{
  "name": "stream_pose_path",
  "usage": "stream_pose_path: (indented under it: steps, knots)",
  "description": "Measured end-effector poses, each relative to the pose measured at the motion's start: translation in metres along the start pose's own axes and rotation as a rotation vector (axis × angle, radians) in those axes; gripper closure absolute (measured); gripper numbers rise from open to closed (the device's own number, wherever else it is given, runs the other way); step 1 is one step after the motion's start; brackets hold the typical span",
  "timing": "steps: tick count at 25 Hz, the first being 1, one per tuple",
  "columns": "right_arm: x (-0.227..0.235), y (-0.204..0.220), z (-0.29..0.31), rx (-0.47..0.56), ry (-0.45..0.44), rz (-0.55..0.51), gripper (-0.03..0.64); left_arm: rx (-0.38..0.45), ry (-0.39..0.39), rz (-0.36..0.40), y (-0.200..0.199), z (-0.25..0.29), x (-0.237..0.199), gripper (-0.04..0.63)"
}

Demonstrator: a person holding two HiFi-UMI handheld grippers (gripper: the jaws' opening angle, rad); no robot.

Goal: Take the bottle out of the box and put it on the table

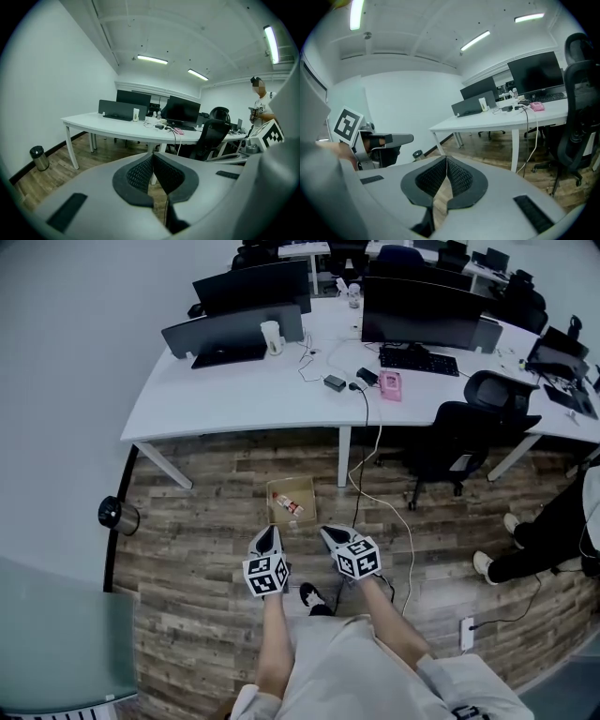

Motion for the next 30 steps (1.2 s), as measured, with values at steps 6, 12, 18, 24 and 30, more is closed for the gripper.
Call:
stream_pose_path:
  steps: [6, 12, 18, 24, 30]
  knots:
    - [0.006, -0.009, 0.050, -0.011, 0.008, -0.004, 0.577, 0.002, 0.005, -0.006, -0.013, 0.040, -0.038, 0.580]
    - [0.006, -0.019, 0.091, 0.006, 0.030, -0.010, 0.577, 0.004, 0.028, -0.006, -0.022, 0.067, -0.072, 0.580]
    - [0.002, -0.010, 0.115, -0.013, 0.055, -0.009, 0.577, -0.018, 0.049, -0.019, -0.015, 0.077, -0.098, 0.580]
    - [-0.006, -0.013, 0.125, -0.014, 0.014, -0.035, 0.577, -0.021, 0.029, -0.052, -0.007, 0.077, -0.111, 0.580]
    - [0.001, -0.010, 0.139, -0.014, 0.047, -0.021, 0.577, -0.051, 0.018, -0.054, -0.001, 0.079, -0.126, 0.580]
Point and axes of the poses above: the fingertips, and each gripper's own axes: z forward along the fingers, x to its right, y out of its underside, the point moved 1 cm from there along -z, backward along the fingers, and after that the axes turned 14 degrees about x, right-handed, at the moved point
